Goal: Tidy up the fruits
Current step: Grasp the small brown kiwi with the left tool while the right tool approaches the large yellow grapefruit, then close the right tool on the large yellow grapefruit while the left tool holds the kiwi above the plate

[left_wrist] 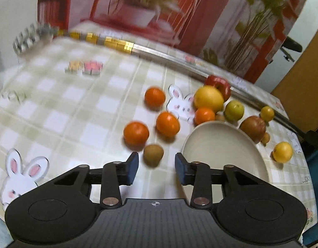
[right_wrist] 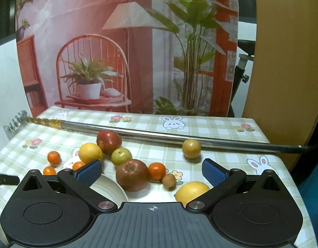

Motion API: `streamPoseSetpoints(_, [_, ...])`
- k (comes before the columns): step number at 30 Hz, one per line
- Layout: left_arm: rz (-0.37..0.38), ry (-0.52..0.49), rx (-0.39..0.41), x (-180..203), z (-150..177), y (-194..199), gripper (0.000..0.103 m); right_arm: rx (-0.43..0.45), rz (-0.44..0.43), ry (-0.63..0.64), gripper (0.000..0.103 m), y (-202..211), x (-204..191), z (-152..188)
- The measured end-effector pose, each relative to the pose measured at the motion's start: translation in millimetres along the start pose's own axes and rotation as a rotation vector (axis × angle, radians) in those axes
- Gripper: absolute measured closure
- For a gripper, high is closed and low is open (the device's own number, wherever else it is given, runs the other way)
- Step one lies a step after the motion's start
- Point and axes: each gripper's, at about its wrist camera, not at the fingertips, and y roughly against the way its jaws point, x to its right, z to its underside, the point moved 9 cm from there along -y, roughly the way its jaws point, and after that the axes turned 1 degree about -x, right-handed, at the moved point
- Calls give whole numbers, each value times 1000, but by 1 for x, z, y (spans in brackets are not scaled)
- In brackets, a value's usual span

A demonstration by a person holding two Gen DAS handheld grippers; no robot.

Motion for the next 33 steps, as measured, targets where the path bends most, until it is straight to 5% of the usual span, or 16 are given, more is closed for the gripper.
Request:
streamPoseSetpoints(19, [-19, 23, -28, 2, -6, -39, 74, -56, -58, -117, 0, -33, 15, 23])
streamPoseSetpoints(33, [-61, -53, 48, 13, -4, -15, 75, -63, -61, -182, 0, -45, 27, 39])
